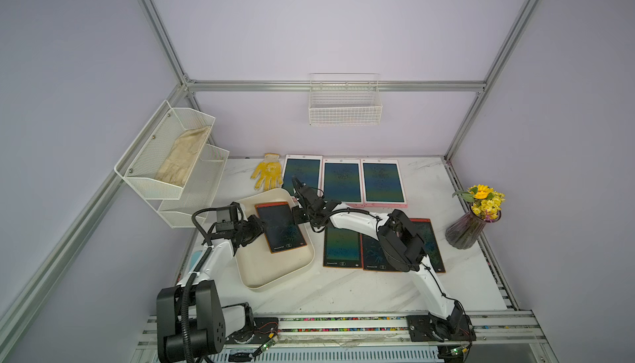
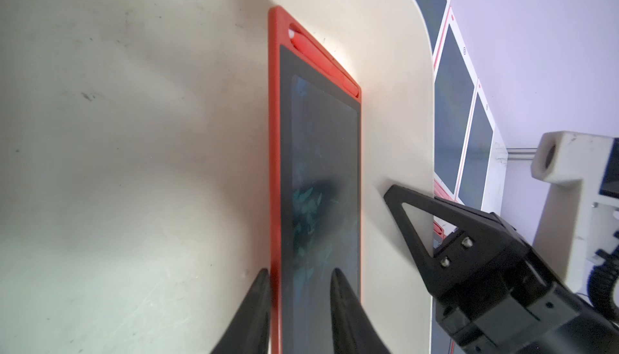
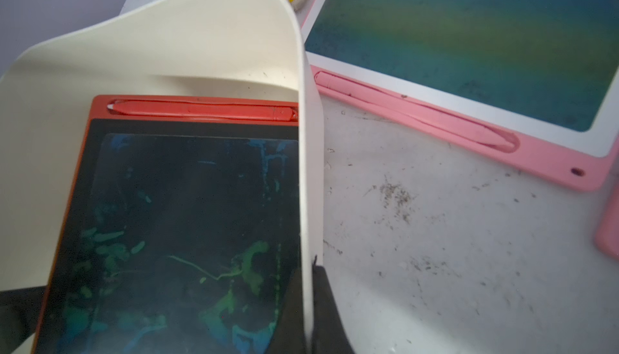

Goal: Take out the writing tablet from the storage box
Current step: Adjust the storage box at the center of the board.

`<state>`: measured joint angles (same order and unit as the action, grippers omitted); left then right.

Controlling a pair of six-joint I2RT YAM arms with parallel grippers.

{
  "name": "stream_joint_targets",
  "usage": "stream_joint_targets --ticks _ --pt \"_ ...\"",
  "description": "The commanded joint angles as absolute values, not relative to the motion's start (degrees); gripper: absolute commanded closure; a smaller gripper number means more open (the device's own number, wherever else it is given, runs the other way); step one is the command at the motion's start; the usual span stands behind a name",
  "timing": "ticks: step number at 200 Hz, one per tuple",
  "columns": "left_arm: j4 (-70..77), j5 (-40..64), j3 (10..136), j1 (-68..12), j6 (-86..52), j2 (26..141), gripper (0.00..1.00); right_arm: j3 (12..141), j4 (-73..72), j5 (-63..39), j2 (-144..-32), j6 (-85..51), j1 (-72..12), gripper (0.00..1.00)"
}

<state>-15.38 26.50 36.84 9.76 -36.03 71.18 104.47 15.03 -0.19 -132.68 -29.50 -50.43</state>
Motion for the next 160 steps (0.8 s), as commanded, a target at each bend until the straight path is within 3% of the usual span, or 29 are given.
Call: stream_joint_targets --ticks 1,77,160 --pt "-10.2 36.0 35.5 8.3 -36.7 70.4 0.71 105.9 5.9 -13.2 -131.8 -32.4 -53.8 1.0" --pt "-12.1 34.5 36.3 8.3 -36.6 70.5 0.71 106.2 6.1 -13.0 -131.7 -32.4 -53.8 1.0" --pt "-21.6 28.7 41.5 8.3 -34.2 73.4 0.87 103.6 5.2 -10.3 -130.1 -34.3 -53.3 1.0"
